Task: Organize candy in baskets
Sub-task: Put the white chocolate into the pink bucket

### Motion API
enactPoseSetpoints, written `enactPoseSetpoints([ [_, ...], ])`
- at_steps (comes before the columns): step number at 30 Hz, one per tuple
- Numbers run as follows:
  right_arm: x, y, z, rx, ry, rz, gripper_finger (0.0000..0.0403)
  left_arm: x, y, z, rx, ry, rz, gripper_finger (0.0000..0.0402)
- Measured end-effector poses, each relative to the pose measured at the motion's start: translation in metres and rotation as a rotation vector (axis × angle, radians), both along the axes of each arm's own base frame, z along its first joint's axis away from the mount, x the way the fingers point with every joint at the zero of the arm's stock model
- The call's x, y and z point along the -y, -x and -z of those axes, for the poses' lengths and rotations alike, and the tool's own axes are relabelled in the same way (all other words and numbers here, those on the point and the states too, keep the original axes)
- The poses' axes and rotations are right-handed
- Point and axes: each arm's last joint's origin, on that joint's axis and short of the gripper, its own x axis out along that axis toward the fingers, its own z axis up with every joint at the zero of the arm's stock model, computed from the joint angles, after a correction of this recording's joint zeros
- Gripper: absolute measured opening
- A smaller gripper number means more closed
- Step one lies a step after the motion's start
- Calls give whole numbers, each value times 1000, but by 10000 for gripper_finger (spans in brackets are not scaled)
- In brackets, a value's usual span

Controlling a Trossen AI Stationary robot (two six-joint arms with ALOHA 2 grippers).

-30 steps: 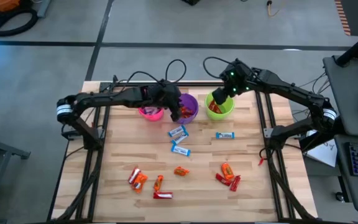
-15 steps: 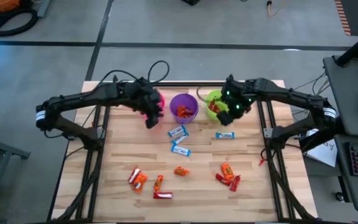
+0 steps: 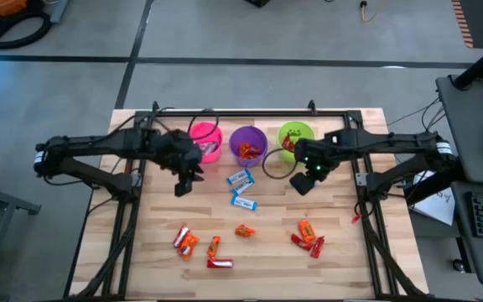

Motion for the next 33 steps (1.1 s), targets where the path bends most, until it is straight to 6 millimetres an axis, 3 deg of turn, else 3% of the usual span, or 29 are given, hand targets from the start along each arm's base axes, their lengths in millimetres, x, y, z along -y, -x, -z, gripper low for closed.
enactPoseSetpoints([
  [3, -8, -13, 4, 57, 34, -79, 196, 6, 2, 9, 48, 34, -15, 107],
  [6, -19, -33, 11, 166, 124, -267, 196, 11, 2, 19, 78, 71, -33, 107],
  [9, -36, -52, 20, 259, 281, -502, 196, 17, 3, 24, 112, 106, -44, 107],
  [13, -50, -75, 36, 309, 481, -649, 196, 26, 7, 29, 108, 140, -33, 107],
  [22, -54, -114, 87, 301, 531, -725, 196, 50, 23, 35, 130, 160, -39, 107],
  [33, -50, -139, 142, 376, 562, -685, 196, 59, 40, 38, 166, 174, -138, 107],
])
